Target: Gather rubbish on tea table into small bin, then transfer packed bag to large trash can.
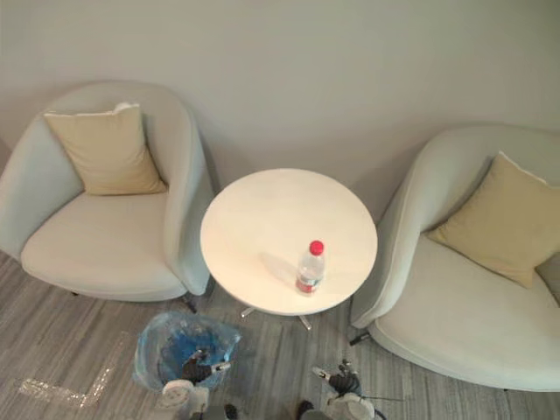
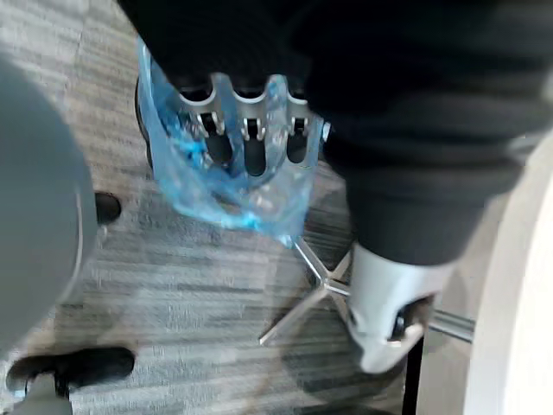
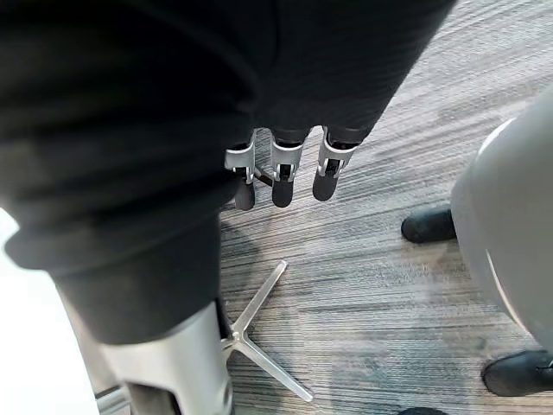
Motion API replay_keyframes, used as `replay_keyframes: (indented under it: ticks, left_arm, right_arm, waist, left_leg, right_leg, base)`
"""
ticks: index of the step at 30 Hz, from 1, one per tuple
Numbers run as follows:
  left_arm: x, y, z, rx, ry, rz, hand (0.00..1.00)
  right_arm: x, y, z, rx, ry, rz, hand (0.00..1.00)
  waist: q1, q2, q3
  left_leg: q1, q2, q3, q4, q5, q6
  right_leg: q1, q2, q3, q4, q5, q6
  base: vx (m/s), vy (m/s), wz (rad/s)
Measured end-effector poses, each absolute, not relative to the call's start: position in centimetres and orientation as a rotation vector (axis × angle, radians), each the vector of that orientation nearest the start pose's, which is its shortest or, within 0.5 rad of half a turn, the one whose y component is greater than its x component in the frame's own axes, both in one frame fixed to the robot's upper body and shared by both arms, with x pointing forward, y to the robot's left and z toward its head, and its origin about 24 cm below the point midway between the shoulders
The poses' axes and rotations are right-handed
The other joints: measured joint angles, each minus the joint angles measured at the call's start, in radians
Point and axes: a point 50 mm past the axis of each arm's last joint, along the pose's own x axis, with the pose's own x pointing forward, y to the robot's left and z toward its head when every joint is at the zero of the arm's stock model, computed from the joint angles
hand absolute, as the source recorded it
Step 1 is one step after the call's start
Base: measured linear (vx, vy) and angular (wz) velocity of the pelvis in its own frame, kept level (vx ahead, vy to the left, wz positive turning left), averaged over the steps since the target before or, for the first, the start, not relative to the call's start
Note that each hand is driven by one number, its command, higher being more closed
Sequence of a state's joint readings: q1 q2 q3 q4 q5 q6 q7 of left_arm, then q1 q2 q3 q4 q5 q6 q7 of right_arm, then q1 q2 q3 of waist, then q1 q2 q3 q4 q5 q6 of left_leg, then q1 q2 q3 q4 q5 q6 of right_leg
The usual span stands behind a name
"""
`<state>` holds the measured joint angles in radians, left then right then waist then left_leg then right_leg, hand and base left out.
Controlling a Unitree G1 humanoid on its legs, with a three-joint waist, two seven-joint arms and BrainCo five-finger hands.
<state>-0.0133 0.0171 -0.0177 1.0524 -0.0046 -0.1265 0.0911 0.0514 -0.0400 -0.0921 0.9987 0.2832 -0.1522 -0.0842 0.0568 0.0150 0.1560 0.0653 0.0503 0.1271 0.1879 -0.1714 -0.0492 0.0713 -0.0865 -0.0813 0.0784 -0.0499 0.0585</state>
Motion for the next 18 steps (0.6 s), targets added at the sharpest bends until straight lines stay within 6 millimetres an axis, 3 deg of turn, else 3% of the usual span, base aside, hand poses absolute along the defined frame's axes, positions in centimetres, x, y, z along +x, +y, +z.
replay_keyframes:
  ticks: [7, 14, 18]
  left_arm:
    - [13.9, 15.8, -14.9, 0.065, 0.921, 0.083, 0.0]
    - [13.7, 15.9, -14.9, 0.075, 0.922, 0.093, 0.0]
    - [13.7, 16.0, -14.9, 0.078, 0.915, 0.093, 0.0]
  right_arm:
    - [12.9, -18.5, -13.8, 0.173, 0.811, -0.341, 0.0]
    - [16.4, -19.8, -7.6, 0.002, 0.434, -0.313, 0.0]
    - [17.0, -19.8, -6.3, -0.077, 0.362, -0.293, 0.0]
  waist:
    - [-0.003, -0.003, -0.011]
    - [-0.012, -0.01, -0.016]
    - [-0.012, -0.017, -0.02]
  left_leg:
    - [0.042, -0.007, -0.001, -0.084, 0.028, 0.001]
    - [0.038, 0.001, -0.001, -0.084, 0.028, 0.0]
    - [0.034, 0.003, -0.003, -0.084, 0.029, 0.0]
  right_leg:
    - [0.017, 0.0, -0.004, -0.032, 0.003, 0.005]
    - [0.01, 0.019, 0.002, -0.047, 0.003, 0.0]
    - [0.013, 0.022, 0.001, -0.057, 0.006, -0.004]
  base:
    - [0.02, 0.003, -0.01]
    - [0.04, -0.023, -0.03]
    - [0.0, 0.0, 0.0]
